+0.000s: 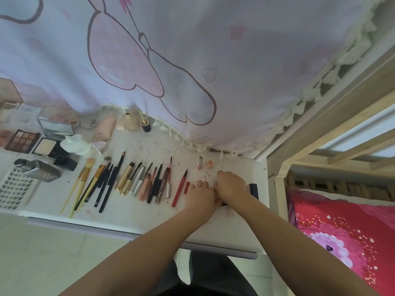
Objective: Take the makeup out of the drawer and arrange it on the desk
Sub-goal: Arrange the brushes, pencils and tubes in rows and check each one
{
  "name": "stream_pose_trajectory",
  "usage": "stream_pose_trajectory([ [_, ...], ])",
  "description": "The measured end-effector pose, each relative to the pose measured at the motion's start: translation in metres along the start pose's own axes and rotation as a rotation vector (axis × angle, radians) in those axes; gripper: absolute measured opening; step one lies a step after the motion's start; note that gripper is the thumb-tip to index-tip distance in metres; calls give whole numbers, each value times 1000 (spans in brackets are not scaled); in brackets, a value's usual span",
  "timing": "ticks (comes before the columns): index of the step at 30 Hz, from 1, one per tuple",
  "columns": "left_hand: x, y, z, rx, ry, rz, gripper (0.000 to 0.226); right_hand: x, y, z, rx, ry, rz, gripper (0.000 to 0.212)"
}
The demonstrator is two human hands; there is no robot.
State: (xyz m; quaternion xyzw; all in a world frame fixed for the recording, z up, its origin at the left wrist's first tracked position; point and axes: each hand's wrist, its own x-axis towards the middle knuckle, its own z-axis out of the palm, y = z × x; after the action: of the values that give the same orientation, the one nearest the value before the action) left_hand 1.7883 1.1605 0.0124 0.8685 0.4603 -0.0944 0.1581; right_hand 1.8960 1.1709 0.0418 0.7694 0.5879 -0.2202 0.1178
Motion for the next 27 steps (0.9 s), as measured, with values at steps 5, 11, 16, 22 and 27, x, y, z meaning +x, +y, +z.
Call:
stream_pose_trajectory([
  [5,-2,1,3,-54,-39,-58,52,-3,6,2,88,12,29,20],
  [11,0,7,0,-183,-64,-104,46,-3,4,6,166,25,33,19],
  [16,-4,-7,-10,-230,52,-90,36,-5,10,-9,464,27,26,25],
  [22,-20,-17,-38,-424,200,57,23,-23,18,-50,597,-69,-70,40],
  [27,-22,-31,-70,-585,116,153,23,-39,17,-65,884,-129,-181,28],
])
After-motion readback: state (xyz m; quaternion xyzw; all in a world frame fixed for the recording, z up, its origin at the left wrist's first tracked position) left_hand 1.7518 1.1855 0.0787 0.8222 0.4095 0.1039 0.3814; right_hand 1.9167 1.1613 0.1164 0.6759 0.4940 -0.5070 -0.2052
